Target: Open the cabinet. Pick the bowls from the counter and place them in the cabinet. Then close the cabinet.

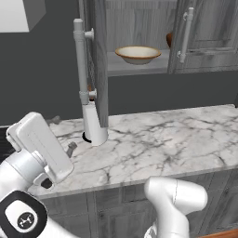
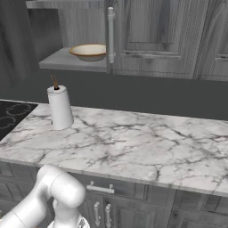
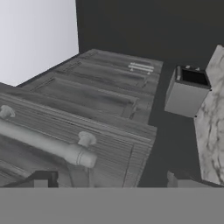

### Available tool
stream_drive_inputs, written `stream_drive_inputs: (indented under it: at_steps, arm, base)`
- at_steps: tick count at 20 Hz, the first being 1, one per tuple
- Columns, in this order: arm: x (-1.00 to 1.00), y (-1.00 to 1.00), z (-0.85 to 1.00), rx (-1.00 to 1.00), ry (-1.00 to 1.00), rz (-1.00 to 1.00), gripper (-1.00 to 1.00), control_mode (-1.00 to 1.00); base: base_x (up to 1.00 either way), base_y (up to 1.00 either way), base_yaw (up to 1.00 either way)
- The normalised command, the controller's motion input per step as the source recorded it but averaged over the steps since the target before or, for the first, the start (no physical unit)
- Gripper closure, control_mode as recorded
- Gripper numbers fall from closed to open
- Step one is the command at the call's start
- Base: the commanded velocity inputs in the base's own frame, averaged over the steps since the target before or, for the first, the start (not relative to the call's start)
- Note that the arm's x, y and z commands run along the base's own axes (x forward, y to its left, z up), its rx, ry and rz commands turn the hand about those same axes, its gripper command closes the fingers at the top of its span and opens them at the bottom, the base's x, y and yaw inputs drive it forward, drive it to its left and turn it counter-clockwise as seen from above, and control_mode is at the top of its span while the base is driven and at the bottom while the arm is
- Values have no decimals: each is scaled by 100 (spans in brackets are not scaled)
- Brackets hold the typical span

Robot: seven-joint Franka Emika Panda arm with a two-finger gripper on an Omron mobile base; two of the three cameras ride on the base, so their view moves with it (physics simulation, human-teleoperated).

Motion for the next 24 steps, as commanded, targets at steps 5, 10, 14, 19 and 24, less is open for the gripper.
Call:
stream_drive_inputs:
  at_steps: [5,10,14,19,24]
  arm:
    - [0,-18,0,11,-27,-3,-100,-100]
    - [1,-9,0,10,-17,-4,-100,-100]
    - [11,0,0,6,-7,-4,-100,-100]
    - [32,12,-11,0,-1,-2,-100,-100]
    - [55,4,-19,1,-1,-3,-100,-100]
  base:
    - [0,0,0]
    - [0,0,0]
    - [0,0,0]
    - [0,0,0]
    - [0,0,0]
